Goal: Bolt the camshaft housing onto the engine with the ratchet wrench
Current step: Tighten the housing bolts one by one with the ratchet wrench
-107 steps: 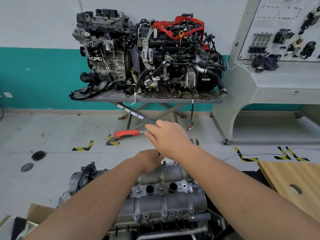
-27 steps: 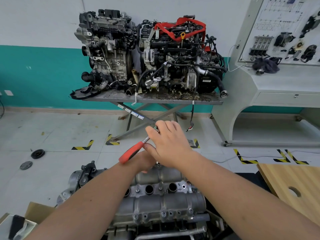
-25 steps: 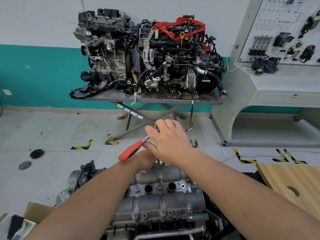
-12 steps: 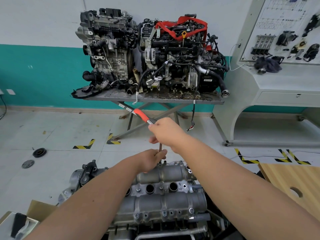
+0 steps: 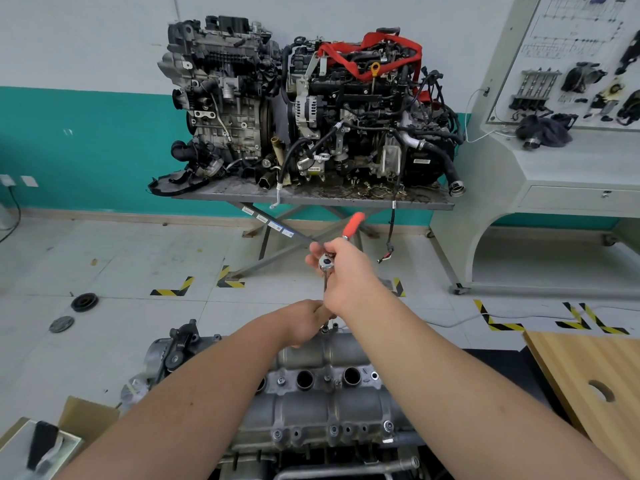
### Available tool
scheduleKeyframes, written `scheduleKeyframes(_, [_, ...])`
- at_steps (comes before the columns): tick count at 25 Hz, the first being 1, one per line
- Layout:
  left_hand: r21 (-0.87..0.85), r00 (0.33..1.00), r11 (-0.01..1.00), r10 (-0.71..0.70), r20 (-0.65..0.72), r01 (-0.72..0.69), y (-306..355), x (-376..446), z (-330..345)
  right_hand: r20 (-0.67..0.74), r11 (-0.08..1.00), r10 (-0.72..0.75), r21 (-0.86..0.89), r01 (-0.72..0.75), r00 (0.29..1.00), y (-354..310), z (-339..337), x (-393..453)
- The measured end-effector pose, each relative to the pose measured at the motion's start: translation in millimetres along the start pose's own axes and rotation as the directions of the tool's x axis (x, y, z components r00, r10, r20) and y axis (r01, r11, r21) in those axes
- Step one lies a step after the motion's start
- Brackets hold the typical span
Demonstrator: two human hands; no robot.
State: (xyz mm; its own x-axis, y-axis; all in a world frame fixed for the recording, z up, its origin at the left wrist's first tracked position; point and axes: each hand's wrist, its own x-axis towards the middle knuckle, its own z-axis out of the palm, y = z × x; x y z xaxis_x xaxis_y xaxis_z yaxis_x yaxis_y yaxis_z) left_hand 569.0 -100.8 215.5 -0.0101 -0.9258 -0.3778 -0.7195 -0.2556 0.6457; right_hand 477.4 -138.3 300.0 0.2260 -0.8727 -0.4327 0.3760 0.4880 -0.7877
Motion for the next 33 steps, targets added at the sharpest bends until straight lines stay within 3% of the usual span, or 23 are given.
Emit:
scheduleKeyframes(4, [-0.022,1.000,1.000,0.015,-0.005,-0.015,-5,7,1,0.019,0.990,-0.130,0.052,0.129,0.991,17,-12,-1])
scheduleKeyframes(6, [-0.046,1.000,0.999,0.015,-0.015,-0.016,-7,8,1,0.047,0.960,-0.266,-0.075,0.269,0.963,26,-17,-2])
scheduleKeyframes(8, [-0.025,1.000,1.000,0.003,-0.023,-0.004,-7,6,3,0.145,0.843,-0.446,-0.263,0.469,0.883,31,-23,-4])
scheduleKeyframes(10, [-0.011,0.999,1.000,-0.016,-0.043,0.015,-7,7,4,0.297,0.610,-0.617,-0.405,0.681,0.729,36,-32,-3])
scheduleKeyframes(12, [-0.022,0.999,1.000,-0.011,-0.037,0.010,-5,8,3,0.448,0.193,-0.771,-0.514,0.836,0.453,36,-43,6])
scheduleKeyframes(14, [-0.225,1.000,0.974,0.009,-0.004,-0.010,-4,5,4,0.687,-0.313,-0.710,-0.504,0.805,0.154,30,-49,12])
scheduleKeyframes(15, [-0.329,1.000,0.944,0.015,0.018,-0.008,-1,2,6,0.773,-0.475,-0.628,-0.468,0.745,0.085,24,-50,15])
scheduleKeyframes(17, [-0.293,0.999,0.955,0.026,-0.036,-0.035,1,2,7,0.851,-0.658,-0.519,-0.460,0.597,0.083,12,-50,14])
scheduleKeyframes(19, [-0.076,0.996,0.997,0.012,-0.085,-0.019,0,2,8,0.858,-0.729,-0.483,-0.505,0.462,0.176,7,-46,9])
scheduleKeyframes(22, [0.108,0.999,0.994,-0.032,-0.011,0.033,2,4,4,0.834,-0.753,-0.385,-0.532,0.388,0.395,4,-40,-5])
scheduleKeyframes(25, [0.058,1.000,0.998,-0.014,0.000,0.014,2,2,3,0.788,-0.754,-0.313,-0.545,0.366,0.530,-2,-36,-11])
scheduleKeyframes(27, [-0.056,0.999,0.998,-0.026,-0.033,0.024,1,2,5,0.721,-0.696,-0.305,-0.614,0.371,0.622,-7,-26,-12])
scheduleKeyframes(29, [-0.090,0.999,0.995,-0.036,-0.041,0.032,-1,3,5,0.615,-0.547,-0.326,-0.742,0.388,0.718,-10,-14,-13])
scheduleKeyframes(30, [-0.082,0.999,0.996,-0.033,-0.037,0.030,-1,4,5,0.533,-0.391,-0.315,-0.827,0.404,0.786,-12,-10,-14])
scheduleKeyframes(31, [-0.061,0.999,0.998,-0.020,-0.034,0.018,-1,5,6,0.427,-0.116,-0.269,-0.904,0.411,0.864,-15,-8,-15])
scheduleKeyframes(32, [-0.031,0.999,1.000,0.001,-0.041,-0.002,-1,4,6,0.321,0.249,-0.176,-0.900,0.357,0.931,-18,-6,-16])
scheduleKeyframes(33, [-0.006,0.998,1.000,0.019,-0.052,-0.020,0,4,6,0.248,0.587,-0.053,-0.776,0.231,0.967,-20,-5,-17])
